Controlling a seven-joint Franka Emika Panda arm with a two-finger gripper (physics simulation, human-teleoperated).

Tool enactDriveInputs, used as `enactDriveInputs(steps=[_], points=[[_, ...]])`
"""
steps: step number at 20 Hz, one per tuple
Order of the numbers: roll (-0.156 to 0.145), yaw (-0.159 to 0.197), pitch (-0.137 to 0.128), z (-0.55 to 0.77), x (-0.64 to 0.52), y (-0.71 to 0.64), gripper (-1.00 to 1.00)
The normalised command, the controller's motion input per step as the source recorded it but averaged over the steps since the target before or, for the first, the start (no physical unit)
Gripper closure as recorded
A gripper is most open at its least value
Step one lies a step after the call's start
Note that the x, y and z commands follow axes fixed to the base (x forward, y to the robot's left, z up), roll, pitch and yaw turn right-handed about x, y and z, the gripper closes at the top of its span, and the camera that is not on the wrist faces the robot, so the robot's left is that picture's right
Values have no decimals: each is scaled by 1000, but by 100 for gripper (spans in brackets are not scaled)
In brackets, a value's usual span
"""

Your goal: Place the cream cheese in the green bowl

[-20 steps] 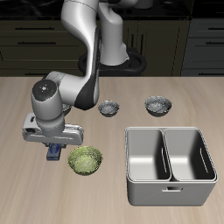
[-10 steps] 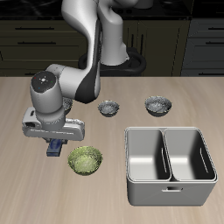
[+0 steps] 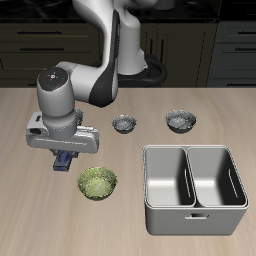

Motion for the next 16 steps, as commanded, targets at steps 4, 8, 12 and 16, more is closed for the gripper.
enactDriveInputs(steps=[4,8,12,16], points=[[-14,25,-37,361,-71,12,100],[-27,13,-53,456,-129,-14,100],[-19,-7,-38,347,-131,-46,100],[-17,1,-68,423,-108,-16,100]])
